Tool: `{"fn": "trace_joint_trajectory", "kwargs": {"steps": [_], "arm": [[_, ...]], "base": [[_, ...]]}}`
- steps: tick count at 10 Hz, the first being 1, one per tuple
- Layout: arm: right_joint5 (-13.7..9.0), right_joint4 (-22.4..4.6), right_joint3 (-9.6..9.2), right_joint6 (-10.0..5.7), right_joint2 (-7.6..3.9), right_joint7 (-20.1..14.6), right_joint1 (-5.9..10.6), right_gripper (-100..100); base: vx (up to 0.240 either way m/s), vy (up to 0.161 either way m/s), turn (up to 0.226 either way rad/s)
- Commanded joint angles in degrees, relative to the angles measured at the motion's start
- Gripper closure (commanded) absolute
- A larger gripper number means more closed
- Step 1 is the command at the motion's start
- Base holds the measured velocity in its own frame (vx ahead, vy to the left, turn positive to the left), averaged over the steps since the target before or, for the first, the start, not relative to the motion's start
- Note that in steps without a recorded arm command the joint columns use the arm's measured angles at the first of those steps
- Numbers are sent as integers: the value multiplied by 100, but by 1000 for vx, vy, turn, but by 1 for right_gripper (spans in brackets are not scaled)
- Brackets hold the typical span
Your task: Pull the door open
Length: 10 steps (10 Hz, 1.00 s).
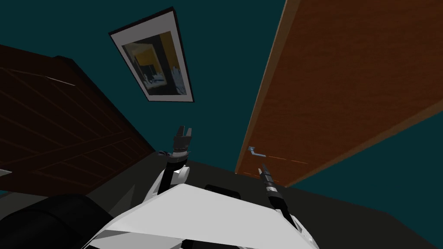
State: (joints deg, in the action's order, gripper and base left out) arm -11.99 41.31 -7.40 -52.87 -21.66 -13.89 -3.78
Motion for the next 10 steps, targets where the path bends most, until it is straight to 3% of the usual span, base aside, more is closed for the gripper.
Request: {"fn": "trace_joint_trajectory", "kwargs": {"steps": [1, 6, 7, 8, 10], "arm": [[-47, -192, 170, 10, 41, 48, 131, -100], [-166, -865, 618, -31, 149, 147, 550, -100], [-146, -906, 553, -86, 132, 110, 560, -100], [-146, -906, 553, -86, 132, 110, 560, 100], [-146, -906, 553, -86, 132, 110, 560, 100]], "base": [[144, -43, 313], [132, -58, 210], [55, -22, 35], [-5, 1, -29], [-19, 8, -6]]}}
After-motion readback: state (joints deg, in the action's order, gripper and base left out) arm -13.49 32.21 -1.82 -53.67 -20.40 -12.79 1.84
